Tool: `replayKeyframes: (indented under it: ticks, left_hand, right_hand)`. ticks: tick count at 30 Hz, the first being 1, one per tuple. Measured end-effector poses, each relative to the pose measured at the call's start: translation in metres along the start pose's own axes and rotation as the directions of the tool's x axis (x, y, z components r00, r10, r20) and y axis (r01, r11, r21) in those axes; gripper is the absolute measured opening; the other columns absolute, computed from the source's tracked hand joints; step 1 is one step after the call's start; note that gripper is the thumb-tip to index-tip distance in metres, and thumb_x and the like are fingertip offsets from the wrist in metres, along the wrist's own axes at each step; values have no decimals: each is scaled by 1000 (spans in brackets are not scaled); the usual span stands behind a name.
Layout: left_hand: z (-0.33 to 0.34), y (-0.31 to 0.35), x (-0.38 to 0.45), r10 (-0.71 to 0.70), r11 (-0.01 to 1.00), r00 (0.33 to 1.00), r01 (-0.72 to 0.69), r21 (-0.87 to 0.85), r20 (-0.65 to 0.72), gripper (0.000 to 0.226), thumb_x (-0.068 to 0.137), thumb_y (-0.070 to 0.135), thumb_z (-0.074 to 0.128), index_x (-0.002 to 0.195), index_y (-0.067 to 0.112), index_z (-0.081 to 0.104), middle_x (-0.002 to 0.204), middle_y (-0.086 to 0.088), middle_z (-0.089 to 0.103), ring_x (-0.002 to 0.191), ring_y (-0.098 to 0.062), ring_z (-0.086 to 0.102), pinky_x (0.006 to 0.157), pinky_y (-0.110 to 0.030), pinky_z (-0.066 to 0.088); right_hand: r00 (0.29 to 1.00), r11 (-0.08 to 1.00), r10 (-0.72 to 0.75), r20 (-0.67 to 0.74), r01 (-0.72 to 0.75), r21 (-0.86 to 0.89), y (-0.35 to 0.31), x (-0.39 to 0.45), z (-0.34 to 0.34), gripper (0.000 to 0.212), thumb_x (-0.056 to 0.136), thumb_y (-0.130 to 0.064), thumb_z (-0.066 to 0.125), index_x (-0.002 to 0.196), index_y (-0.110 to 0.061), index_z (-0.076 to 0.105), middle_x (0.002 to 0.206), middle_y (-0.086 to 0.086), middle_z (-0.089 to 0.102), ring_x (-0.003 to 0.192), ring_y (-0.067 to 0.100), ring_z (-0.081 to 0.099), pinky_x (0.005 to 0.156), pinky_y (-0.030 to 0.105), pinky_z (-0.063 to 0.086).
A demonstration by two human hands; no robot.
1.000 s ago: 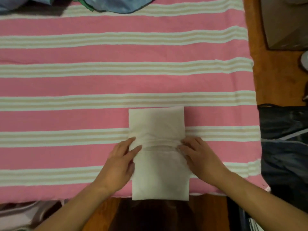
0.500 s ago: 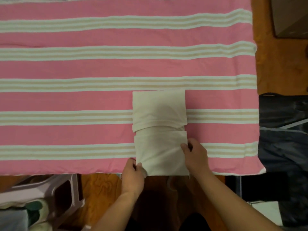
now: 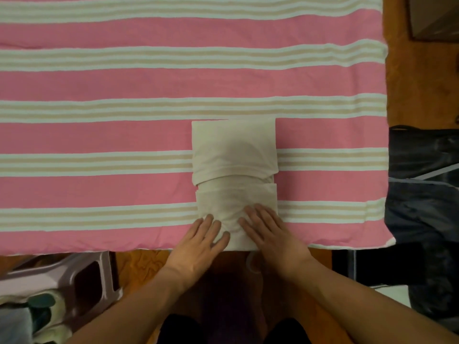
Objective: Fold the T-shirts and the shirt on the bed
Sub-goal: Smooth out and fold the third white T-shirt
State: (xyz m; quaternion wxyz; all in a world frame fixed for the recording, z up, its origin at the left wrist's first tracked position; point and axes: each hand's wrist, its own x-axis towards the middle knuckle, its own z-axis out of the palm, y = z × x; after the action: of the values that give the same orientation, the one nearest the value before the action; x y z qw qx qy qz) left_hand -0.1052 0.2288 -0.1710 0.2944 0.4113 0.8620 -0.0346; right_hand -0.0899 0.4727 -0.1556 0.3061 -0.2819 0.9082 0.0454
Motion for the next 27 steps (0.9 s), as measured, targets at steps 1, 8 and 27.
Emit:
replayKeyframes:
  ticks: [1,8,27]
  left_hand:
    - [-4,-3,5,15,1000,1000,-15,19,-15,79,81,18,75,147,13,31,150,-26,39,143,-50,31,119,-58,24]
    - [-30,-16,-34,3,849,988,-86,-521,-157,42,82,9,73,120,26,68,123,8,65,116,-13,60,105,-29,47]
    - [-93,-22,88,-359,912,825,209,-354,-437,57,99,28,52,154,16,37,161,-19,29,151,-41,22,121,-57,24]
  right_hand:
    - [1000,1000,10,2,-10,-12,3,2,0,104,86,-40,67,161,-8,1,166,21,-10,153,41,-1,123,52,-7]
    - [997,939,-52,65,26,343,7,-19,-50,63,83,-24,73,141,-10,55,147,8,52,138,26,48,111,35,43]
    - [477,569,784,-397,-297,767,65,80,-96,35,97,-20,49,130,-11,55,129,12,54,120,30,49,106,47,40]
